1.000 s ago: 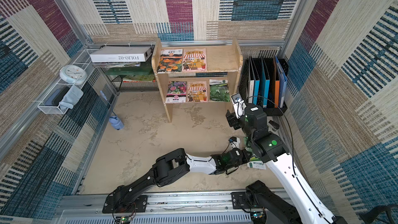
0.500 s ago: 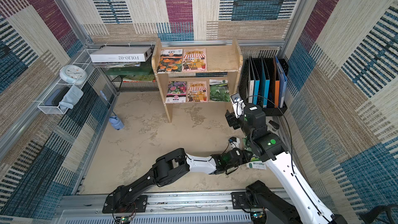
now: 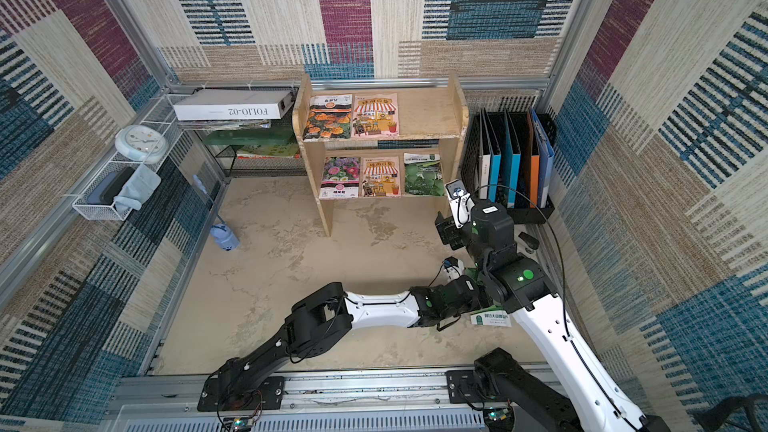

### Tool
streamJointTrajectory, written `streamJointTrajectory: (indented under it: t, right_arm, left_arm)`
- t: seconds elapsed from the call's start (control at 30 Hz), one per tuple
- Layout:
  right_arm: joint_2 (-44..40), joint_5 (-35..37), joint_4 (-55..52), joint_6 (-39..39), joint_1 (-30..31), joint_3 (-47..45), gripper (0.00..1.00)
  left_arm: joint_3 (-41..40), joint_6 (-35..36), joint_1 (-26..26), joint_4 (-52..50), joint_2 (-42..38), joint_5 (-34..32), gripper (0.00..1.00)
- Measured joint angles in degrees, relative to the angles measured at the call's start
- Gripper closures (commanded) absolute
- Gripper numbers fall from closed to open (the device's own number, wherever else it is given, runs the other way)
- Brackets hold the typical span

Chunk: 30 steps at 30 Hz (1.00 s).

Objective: Take the seed bag off the shelf
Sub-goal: Place the seed packet at the center of the board.

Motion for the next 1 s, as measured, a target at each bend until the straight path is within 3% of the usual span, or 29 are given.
streamJointTrajectory:
  t: [0.17,0.33,0.57,0.73,1.0]
  right_arm:
    - [-0.2,0.1,0.0,0.0,0.0,0.0,0.17]
    - [-0.4,0.0,-0.2,0.2,0.0,0.0,0.17]
    - [0.9,-2.3,-0.9,-0.2,0.0,4.5,0.17]
    - [4.3,-8.1,-1.6,-3.1,0.0,10.8,0.19]
    - [11.7,-19.5,-2.1,-12.4,0.5,21.2,0.22]
  left_arm:
    - [5.4,2.4,0.0,-15.1,-0.5,-1.5,0.08]
    - [1.2,4.0,0.0,-22.3,-4.2,-4.1,0.08]
    - [-22.3,7.1,1.9,-17.6,-21.7,-10.5,0.08]
    - [-35.1,12.3,4.6,-13.1,-35.5,-13.1,0.06]
    - [-48.7,20.1,14.2,-5.3,-55.5,-1.9,0.04]
